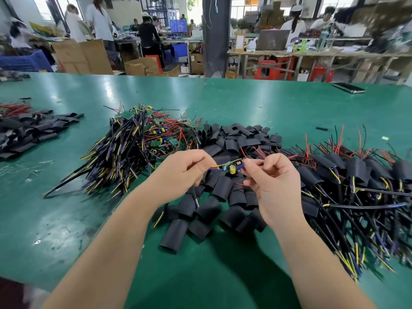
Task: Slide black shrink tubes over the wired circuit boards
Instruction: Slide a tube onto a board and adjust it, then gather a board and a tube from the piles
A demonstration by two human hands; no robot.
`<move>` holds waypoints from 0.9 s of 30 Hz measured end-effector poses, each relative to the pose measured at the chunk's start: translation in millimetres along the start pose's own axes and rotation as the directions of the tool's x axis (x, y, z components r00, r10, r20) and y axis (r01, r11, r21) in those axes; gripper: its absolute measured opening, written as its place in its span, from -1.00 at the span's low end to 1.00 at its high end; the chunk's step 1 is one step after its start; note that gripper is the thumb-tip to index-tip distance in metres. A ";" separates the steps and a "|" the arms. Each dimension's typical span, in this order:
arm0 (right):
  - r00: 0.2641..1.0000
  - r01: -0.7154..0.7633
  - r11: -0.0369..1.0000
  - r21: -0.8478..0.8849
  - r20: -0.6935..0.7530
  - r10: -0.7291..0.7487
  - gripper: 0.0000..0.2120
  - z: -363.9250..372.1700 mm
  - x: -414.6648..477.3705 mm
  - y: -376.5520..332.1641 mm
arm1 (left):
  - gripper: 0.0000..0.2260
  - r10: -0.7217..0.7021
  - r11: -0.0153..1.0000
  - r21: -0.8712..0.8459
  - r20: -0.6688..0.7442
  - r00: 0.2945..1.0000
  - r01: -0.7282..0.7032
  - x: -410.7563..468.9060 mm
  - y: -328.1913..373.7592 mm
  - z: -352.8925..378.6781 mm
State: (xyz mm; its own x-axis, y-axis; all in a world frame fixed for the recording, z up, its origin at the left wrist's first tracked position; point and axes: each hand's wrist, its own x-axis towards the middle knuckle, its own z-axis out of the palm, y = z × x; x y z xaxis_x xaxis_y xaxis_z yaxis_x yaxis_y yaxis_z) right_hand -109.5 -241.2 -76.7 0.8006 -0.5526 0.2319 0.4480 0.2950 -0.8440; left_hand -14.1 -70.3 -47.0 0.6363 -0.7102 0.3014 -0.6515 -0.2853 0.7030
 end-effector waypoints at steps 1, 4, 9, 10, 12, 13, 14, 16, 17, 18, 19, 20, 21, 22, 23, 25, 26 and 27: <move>0.999 0.046 0.995 -0.087 -0.016 -0.047 -0.65 -0.5 -0.1 0.4 | -0.76 -0.005 1.000 0.029 -0.036 0.999 0.006 1.2 -0.2 2.0; 0.989 0.123 0.955 -0.271 -0.052 -0.142 -0.70 -0.2 -0.2 2.0 | -0.73 -0.082 0.997 0.006 -0.083 0.993 0.083 3.8 -3.1 12.7; 0.972 0.146 0.896 -0.419 -0.108 -0.209 -0.72 0.5 -1.1 4.2 | -0.76 -0.156 0.981 -0.151 -0.254 0.954 0.120 8.1 -3.8 38.6; 0.969 0.141 0.893 -0.428 -0.125 -0.213 -0.74 -0.4 -0.6 3.4 | -0.78 -0.133 0.982 -0.168 -0.275 0.952 0.088 7.3 -4.5 42.2; 0.966 0.123 0.901 -0.416 -0.156 -0.204 -0.76 -2.0 0.7 2.7 | -0.79 -0.076 0.982 -0.190 -0.306 0.949 0.017 3.8 -6.5 47.4; 0.967 0.114 0.904 -0.413 -0.161 -0.195 -0.77 -2.5 1.3 3.0 | -0.75 -0.042 0.983 -0.182 -0.326 0.944 -0.019 1.7 -8.0 49.1; 0.970 0.108 0.901 -0.419 -0.156 -0.189 -0.77 -2.4 0.9 2.8 | -0.74 -0.016 0.984 -0.172 -0.337 0.941 -0.045 0.2 -10.1 50.2; 0.973 0.117 0.889 -0.443 -0.128 -0.192 -0.78 -1.7 -0.2 4.4 | -0.82 -0.003 0.987 -0.150 -0.332 0.943 -0.050 -0.8 -13.7 50.1; 0.973 0.126 0.883 -0.453 -0.118 -0.199 -0.78 -1.5 -0.4 5.3 | -0.83 -0.009 0.990 -0.134 -0.323 0.946 -0.037 -0.8 -15.2 49.8; 0.973 0.130 0.876 -0.465 -0.112 -0.204 -0.78 -1.0 -0.8 5.4 | -0.83 -0.015 0.992 -0.121 -0.311 0.950 -0.024 -1.7 -15.9 49.1; 0.970 0.140 0.862 -0.487 -0.106 -0.218 -0.78 -1.6 -0.3 6.8 | -0.86 -0.014 0.995 -0.099 -0.298 0.954 -0.016 -2.1 -16.8 48.5; 0.969 0.142 0.843 -0.519 -0.101 -0.226 -0.78 -1.4 -0.4 7.1 | -0.91 0.000 0.998 -0.058 -0.284 0.959 -0.018 -2.7 -17.8 47.7; 0.968 0.148 0.824 -0.547 -0.092 -0.235 -0.77 -1.9 -0.1 8.9 | -0.94 0.032 0.999 0.018 -0.268 0.963 -0.028 -3.3 -18.7 47.2; 0.968 0.144 0.810 -0.568 -0.088 -0.234 -0.76 -1.4 -0.6 9.5 | -0.92 0.072 0.991 0.125 -0.244 0.967 -0.042 -3.8 -19.4 47.4; 0.969 0.144 0.802 -0.579 -0.083 -0.234 -0.74 -1.7 -0.5 11.7 | -0.88 0.102 0.969 0.243 -0.213 0.972 -0.048 -4.4 -20.0 48.4; 0.968 0.152 0.796 -0.586 -0.075 -0.239 -0.69 -1.1 -1.1 14.2 | -0.80 0.111 0.906 0.423 -0.193 0.975 -0.020 -5.4 -19.1 50.9; 0.967 0.163 0.791 -0.589 -0.064 -0.247 -0.68 -0.5 -1.6 14.4 | -0.78 0.099 0.890 0.456 -0.209 0.973 0.007 -6.5 -18.5 52.1; 0.964 0.185 0.776 -0.603 -0.040 -0.261 -0.68 -0.7 -1.6 15.4 | -0.78 0.084 0.887 0.460 -0.238 0.968 0.036 -7.7 -18.4 53.1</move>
State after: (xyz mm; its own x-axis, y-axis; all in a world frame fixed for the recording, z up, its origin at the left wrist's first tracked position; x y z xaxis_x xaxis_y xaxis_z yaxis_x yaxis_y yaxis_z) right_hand -104.2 -236.4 -90.4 0.6391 -0.6412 0.4248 0.2562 -0.3432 -0.9036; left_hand -29.0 -93.8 -96.4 0.6595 -0.5576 0.5042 -0.7449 -0.5748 0.3386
